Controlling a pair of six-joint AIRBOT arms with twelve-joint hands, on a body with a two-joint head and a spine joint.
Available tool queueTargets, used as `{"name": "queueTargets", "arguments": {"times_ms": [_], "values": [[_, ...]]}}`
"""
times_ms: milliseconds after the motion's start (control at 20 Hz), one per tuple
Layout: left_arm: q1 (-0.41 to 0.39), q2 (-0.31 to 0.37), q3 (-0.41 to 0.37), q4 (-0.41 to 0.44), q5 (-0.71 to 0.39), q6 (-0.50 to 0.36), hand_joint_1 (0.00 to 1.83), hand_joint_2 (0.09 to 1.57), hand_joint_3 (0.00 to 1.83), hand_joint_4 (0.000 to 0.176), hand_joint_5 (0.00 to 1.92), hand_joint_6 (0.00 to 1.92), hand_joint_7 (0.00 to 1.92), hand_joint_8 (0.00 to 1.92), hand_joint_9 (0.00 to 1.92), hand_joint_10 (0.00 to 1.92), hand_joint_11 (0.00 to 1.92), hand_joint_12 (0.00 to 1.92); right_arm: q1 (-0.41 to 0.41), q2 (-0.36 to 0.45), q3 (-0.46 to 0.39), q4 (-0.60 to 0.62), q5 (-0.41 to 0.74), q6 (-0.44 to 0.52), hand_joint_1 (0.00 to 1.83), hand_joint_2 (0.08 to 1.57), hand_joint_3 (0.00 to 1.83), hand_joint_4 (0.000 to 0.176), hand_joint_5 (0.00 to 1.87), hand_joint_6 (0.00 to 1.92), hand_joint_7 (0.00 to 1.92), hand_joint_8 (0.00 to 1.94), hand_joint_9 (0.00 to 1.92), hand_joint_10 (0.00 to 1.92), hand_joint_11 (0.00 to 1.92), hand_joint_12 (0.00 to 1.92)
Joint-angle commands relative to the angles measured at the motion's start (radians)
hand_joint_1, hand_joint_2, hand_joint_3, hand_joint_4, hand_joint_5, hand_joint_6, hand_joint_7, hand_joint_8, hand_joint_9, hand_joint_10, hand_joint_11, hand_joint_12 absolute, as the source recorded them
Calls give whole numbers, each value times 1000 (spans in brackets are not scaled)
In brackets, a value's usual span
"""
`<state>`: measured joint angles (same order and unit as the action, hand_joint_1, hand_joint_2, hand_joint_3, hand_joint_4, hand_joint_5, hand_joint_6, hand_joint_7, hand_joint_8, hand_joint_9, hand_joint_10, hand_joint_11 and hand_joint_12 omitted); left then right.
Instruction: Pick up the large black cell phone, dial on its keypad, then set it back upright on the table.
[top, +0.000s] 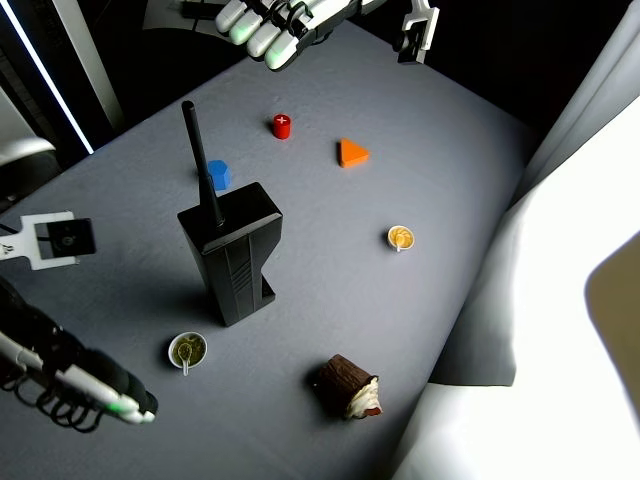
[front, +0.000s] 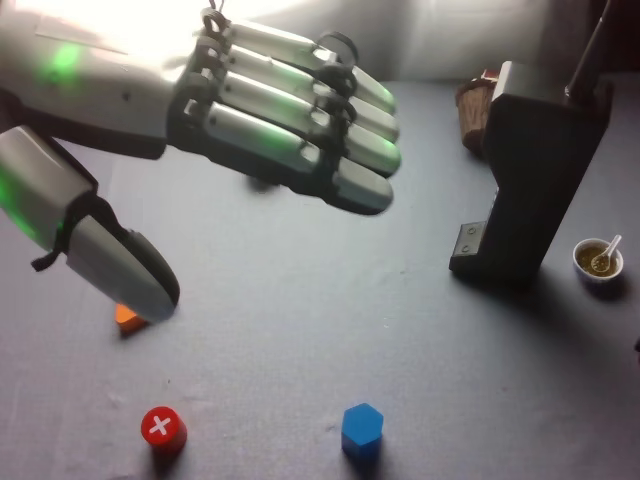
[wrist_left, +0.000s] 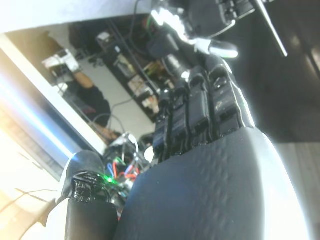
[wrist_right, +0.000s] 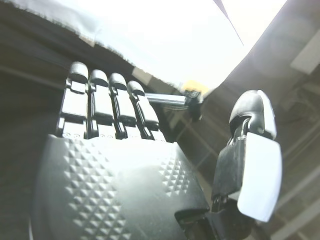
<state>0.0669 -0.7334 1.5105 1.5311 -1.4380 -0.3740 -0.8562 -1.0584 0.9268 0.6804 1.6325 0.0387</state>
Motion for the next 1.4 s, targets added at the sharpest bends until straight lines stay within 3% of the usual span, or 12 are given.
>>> {"name": "queueTargets", "arguments": {"times_ms": [0, 200, 700, 1000, 1200, 1350], "values": [[-17, 7, 3, -103, -23, -5, 43, 1200, 0, 0, 140, 3, 130, 5, 95, 4, 0, 234, 10, 2, 8, -26, 106, 19, 586, 912, 6, 0, 0, 0, 0, 0, 0, 0, 0, 179], [-12, 7, 8, -64, -11, -20, 17, 1208, 1, 0, 118, 0, 105, 1, 80, 4, 0, 185, 38, -19, 16, -22, 89, 31, 702, 939, 1, 0, 0, 0, 0, 0, 0, 0, 0, 108], [-10, -7, 55, -59, 21, -14, 44, 1206, 0, 0, 135, 4, 104, 4, 69, 2, 0, 230, 82, -65, 26, -62, 2, 45, 727, 971, 2, 0, 0, 0, 0, 0, 0, 0, 0, 129], [-14, -26, 125, -44, 3, -23, 31, 1223, 1, 0, 107, 7, 60, 7, 29, 10, 0, 61, 97, -100, 57, -82, -6, 45, 788, 987, 1, 0, 0, 0, 0, 0, 0, 0, 0, 0], [-19, -31, 144, -41, 10, -39, 52, 1216, 1, 0, 131, 2, 89, 2, 81, 1, 0, 215, 107, -122, 86, -91, -15, 56, 913, 964, 0, 0, 0, 0, 0, 0, 0, 0, 0, 0], [-18, -35, 145, -35, 21, -41, 47, 1216, 0, 0, 129, 1, 94, 1, 75, 1, 0, 211, 107, -137, 94, -100, -18, 56, 993, 977, 0, 0, 0, 0, 0, 0, 0, 0, 0, 0]]}}
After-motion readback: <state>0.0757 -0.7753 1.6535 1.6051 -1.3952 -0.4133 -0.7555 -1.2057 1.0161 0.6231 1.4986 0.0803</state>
